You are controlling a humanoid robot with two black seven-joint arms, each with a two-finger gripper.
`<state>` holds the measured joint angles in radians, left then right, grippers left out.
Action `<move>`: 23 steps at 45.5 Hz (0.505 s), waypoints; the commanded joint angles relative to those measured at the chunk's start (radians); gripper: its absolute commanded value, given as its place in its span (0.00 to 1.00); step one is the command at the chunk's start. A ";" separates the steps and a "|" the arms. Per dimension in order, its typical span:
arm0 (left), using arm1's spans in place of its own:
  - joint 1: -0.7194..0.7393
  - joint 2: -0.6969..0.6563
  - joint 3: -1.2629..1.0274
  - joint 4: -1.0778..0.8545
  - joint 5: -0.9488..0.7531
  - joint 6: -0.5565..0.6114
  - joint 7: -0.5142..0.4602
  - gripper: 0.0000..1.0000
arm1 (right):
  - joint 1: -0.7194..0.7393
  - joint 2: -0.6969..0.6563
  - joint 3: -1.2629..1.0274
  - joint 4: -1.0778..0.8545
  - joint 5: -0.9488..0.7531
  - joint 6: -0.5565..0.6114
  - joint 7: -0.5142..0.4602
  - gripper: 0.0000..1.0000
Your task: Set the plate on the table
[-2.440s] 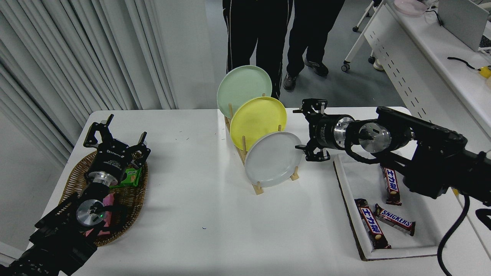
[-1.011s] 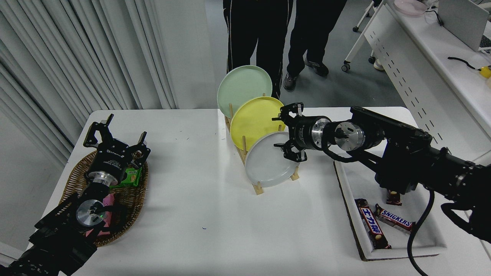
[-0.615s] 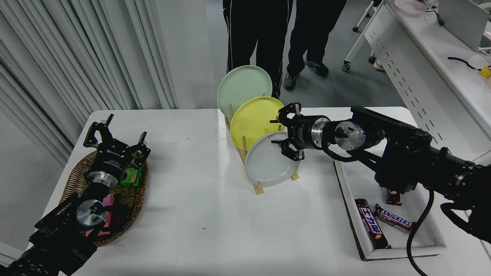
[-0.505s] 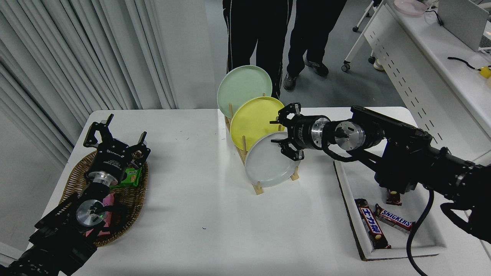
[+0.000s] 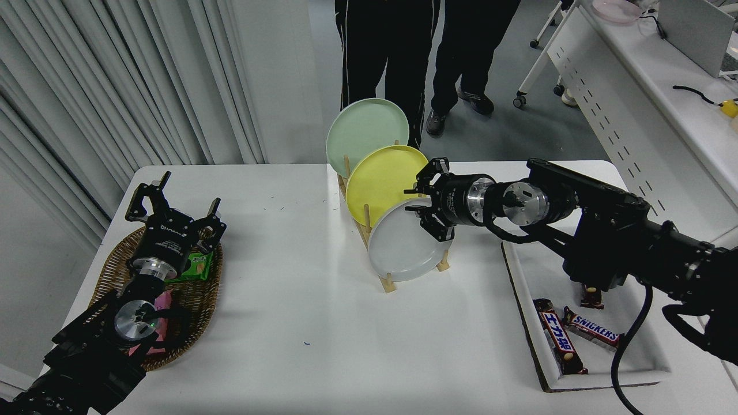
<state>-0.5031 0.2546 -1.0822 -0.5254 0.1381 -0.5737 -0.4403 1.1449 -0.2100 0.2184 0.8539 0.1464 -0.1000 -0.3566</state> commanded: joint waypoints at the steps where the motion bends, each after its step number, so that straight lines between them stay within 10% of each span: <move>1: 0.000 0.000 0.001 0.001 0.000 0.000 0.000 1.00 | 0.001 0.000 0.001 0.002 -0.001 -0.007 -0.004 0.24; 23: 0.000 0.000 0.001 0.001 0.000 0.000 0.000 1.00 | -0.004 0.000 0.002 -0.004 0.001 -0.013 -0.004 0.18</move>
<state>-0.5031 0.2546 -1.0822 -0.5253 0.1381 -0.5737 -0.4403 1.1424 -0.2103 0.2206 0.8532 0.1472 -0.1115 -0.3601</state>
